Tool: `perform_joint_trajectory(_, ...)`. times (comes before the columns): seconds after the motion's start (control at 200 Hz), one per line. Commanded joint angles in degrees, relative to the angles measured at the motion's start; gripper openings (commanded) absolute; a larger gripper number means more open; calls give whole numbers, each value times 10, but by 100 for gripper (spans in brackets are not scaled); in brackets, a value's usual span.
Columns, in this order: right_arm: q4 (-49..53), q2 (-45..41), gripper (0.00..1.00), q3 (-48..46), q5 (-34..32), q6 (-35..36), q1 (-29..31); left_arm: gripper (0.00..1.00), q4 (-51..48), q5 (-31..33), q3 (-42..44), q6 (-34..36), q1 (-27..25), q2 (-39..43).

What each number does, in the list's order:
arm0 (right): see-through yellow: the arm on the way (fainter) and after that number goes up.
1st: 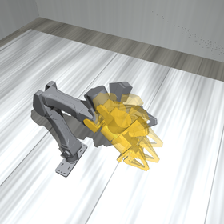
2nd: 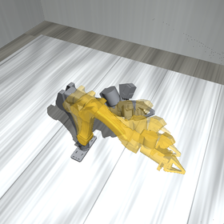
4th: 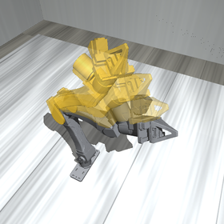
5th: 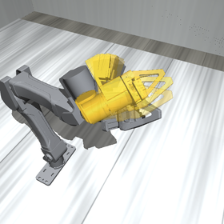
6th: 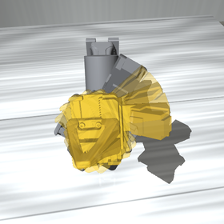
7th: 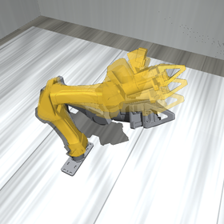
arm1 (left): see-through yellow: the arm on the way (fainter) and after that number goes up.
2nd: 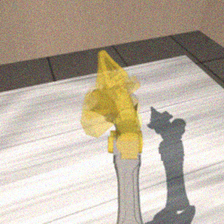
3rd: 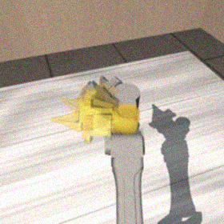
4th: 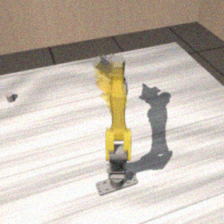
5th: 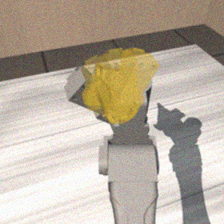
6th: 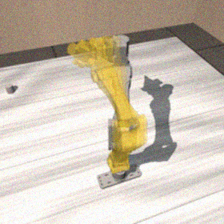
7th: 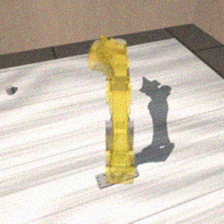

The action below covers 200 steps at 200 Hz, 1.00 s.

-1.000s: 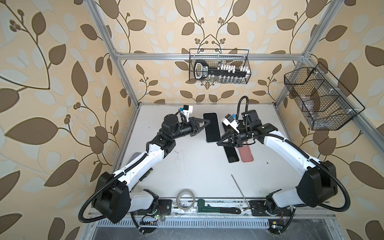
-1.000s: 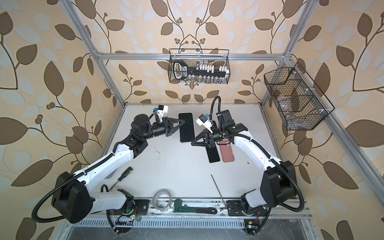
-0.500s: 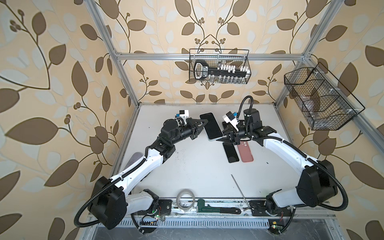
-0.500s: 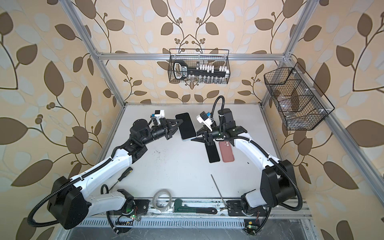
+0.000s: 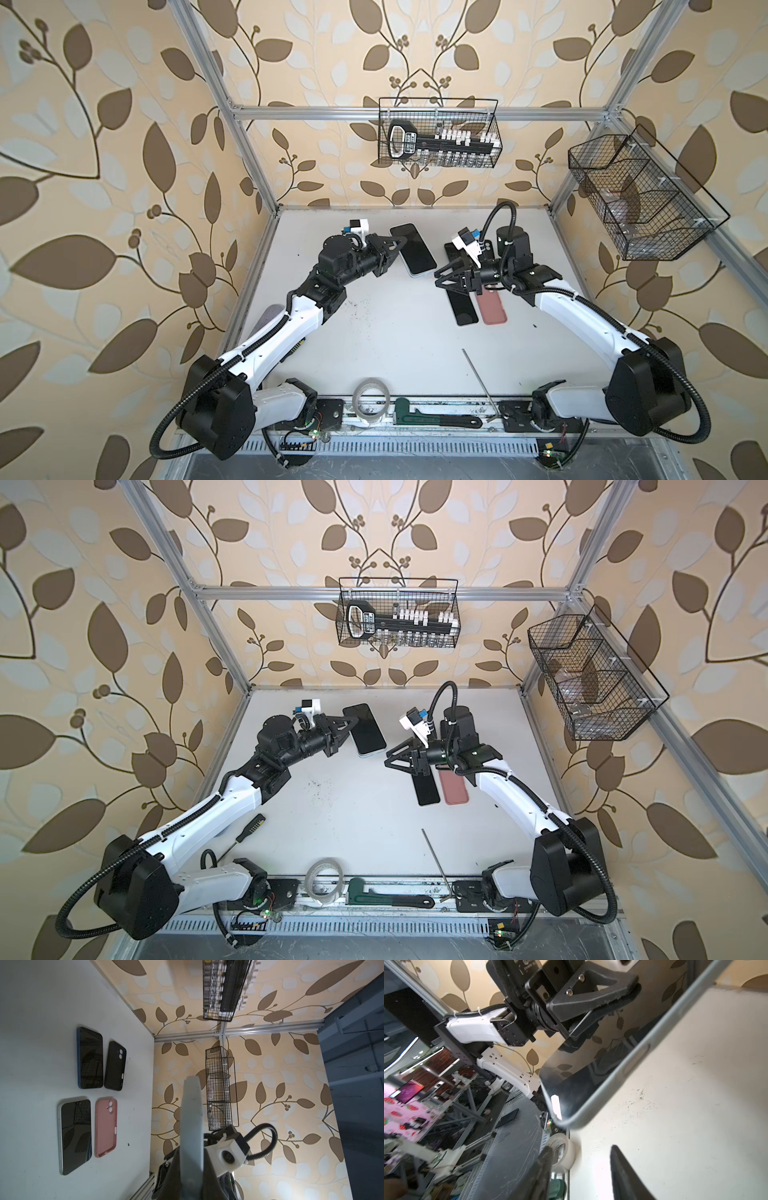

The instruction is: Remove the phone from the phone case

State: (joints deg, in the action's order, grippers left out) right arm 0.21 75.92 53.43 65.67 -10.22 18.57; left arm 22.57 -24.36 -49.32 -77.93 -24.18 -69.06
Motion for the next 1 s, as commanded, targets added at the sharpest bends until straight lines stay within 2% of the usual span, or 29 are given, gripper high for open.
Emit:
perform_joint_trajectory(0.0, -181, -21, 57, -65, -66, -200, -3, 0, 86, 50, 6, 2, 8, 15)
perform_joint_trajectory(0.05, -253, -29, 62, -98, -98, -272, -4, 0, 96, 51, 8, -2, 8, 8)
perform_joint_trajectory(0.1, -287, -34, 63, -115, -114, -302, -3, 0, 107, 47, 7, -5, 8, 1)
perform_joint_trajectory(0.175, -251, -34, 64, -108, -124, -283, -4, 0, 112, 35, 1, -6, 8, -9)
perform_joint_trajectory(0.3, -228, -27, 64, -81, -76, -245, -8, 0, 87, -11, -30, 40, 8, -23)
perform_joint_trajectory(0.365, -163, -24, 63, -51, -38, -178, -7, 0, 44, -61, -67, 101, 9, -35)
perform_joint_trajectory(0.415, -52, -19, 61, -10, -11, -85, -7, 0, -3, -98, -97, 142, 10, -48)
perform_joint_trajectory(0.485, 117, -9, 58, 51, 5, 62, -2, 0, -21, -169, -134, 190, 10, -71)
perform_joint_trajectory(0.555, 215, 3, 55, 92, 6, 145, 0, 0, -45, -233, -171, 230, 11, -95)
perform_joint_trajectory(0.61, 253, 13, 53, 114, 4, 176, 0, 0, -70, -274, -198, 258, 11, -113)
perform_joint_trajectory(0.68, 312, 26, 51, 142, -17, 225, 4, 0, -118, -320, -235, 325, 11, -129)
perform_joint_trajectory(0.81, 359, 35, 47, 166, -66, 267, 19, 0, -236, -339, -290, 457, 10, -129)
perform_joint_trajectory(0.9, 374, 38, 40, 174, -91, 284, 29, 0, -261, -364, -304, 508, 10, -129)
perform_joint_trajectory(0.995, 383, 40, 37, 175, -87, 304, 39, 0, -277, -367, -309, 540, 10, -129)
